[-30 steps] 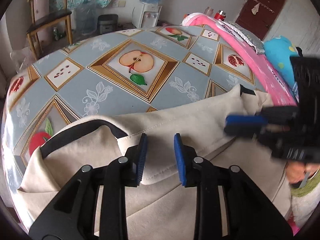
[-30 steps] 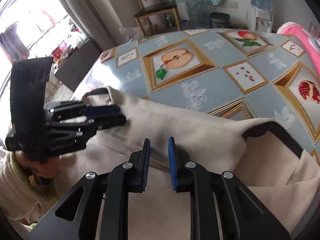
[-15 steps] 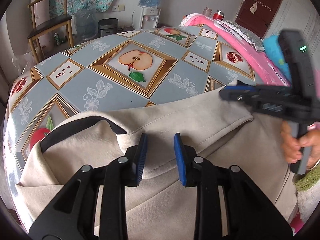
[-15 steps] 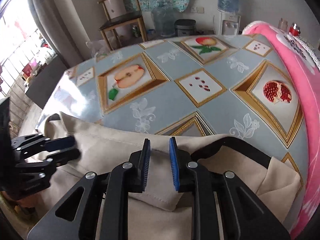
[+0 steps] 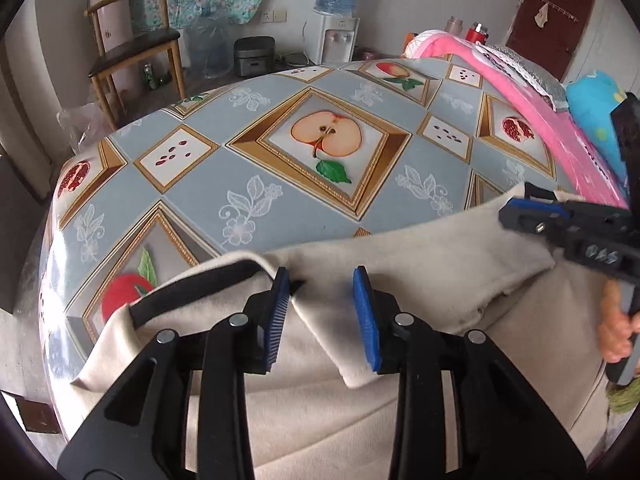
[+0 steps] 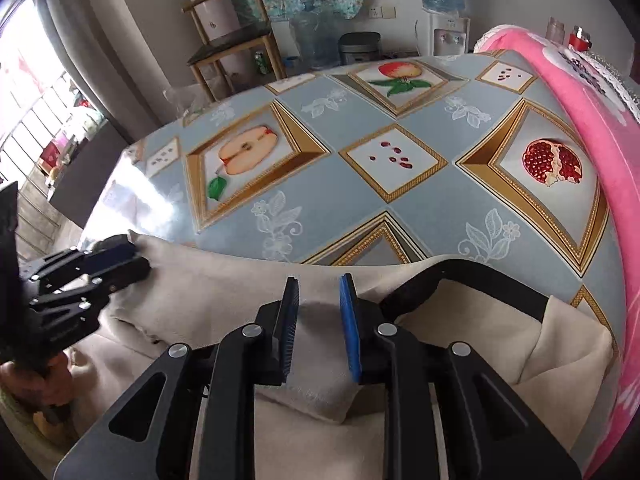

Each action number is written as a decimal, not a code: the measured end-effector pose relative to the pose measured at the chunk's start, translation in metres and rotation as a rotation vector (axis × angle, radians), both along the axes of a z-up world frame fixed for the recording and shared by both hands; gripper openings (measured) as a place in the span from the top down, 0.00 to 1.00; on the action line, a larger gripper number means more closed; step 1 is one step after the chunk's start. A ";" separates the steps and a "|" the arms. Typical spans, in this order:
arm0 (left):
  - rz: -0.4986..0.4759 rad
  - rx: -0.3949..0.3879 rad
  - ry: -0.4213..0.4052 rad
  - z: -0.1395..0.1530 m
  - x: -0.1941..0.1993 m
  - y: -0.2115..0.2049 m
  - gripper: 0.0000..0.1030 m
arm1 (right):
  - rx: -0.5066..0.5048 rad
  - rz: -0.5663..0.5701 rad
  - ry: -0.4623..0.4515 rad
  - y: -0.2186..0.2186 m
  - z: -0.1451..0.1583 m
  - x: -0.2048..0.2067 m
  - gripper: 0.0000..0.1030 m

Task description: Fold large clothes

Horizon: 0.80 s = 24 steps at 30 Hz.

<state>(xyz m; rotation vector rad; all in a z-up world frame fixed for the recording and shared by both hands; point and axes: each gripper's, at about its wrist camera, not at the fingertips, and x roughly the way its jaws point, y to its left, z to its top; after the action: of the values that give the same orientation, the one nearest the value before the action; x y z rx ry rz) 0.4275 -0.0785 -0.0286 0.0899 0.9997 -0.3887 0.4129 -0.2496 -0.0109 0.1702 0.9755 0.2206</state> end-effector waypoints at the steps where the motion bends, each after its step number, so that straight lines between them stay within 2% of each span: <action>1: 0.003 -0.007 0.014 -0.003 -0.001 0.002 0.62 | 0.004 0.014 -0.007 0.003 0.001 -0.004 0.78; 4: 0.026 -0.056 0.035 -0.005 -0.001 0.010 0.60 | -0.073 0.041 0.036 0.020 -0.016 -0.005 0.74; 5: 0.034 -0.062 0.042 -0.005 0.000 0.012 0.61 | -0.106 0.046 0.005 0.024 -0.015 -0.008 0.74; 6: 0.043 -0.062 0.044 -0.003 -0.002 0.013 0.61 | -0.136 0.044 0.019 0.028 -0.013 -0.009 0.74; 8: 0.052 -0.051 0.029 0.005 -0.011 0.018 0.61 | -0.127 0.015 0.044 0.026 -0.004 -0.013 0.73; 10: 0.054 -0.057 0.012 0.013 -0.023 0.026 0.60 | -0.109 0.008 0.026 0.026 0.013 -0.027 0.71; 11: 0.057 -0.061 0.007 0.020 -0.032 0.031 0.60 | -0.099 0.003 0.010 0.026 0.022 -0.037 0.60; 12: 0.065 -0.061 0.006 0.027 -0.042 0.037 0.58 | -0.086 -0.007 -0.006 0.026 0.032 -0.049 0.52; 13: 0.073 -0.062 0.007 0.033 -0.051 0.044 0.53 | -0.073 -0.015 -0.020 0.027 0.040 -0.062 0.41; 14: 0.079 -0.067 0.008 0.039 -0.062 0.050 0.50 | -0.056 -0.016 -0.032 0.028 0.048 -0.077 0.35; 16: 0.095 -0.061 0.003 0.050 -0.086 0.064 0.40 | -0.032 -0.005 -0.042 0.033 0.056 -0.102 0.28; 19: 0.126 -0.047 0.002 0.061 -0.124 0.086 0.31 | -0.033 0.005 -0.039 0.044 0.058 -0.140 0.22; 24: 0.202 -0.039 0.013 0.063 -0.189 0.121 0.24 | -0.114 0.020 -0.011 0.064 0.046 -0.197 0.21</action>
<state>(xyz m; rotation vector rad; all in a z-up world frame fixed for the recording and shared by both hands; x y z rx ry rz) 0.2386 0.0421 0.0341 -0.0487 1.0032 -0.2235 0.2164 -0.1859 0.0349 0.0549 0.9763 0.1836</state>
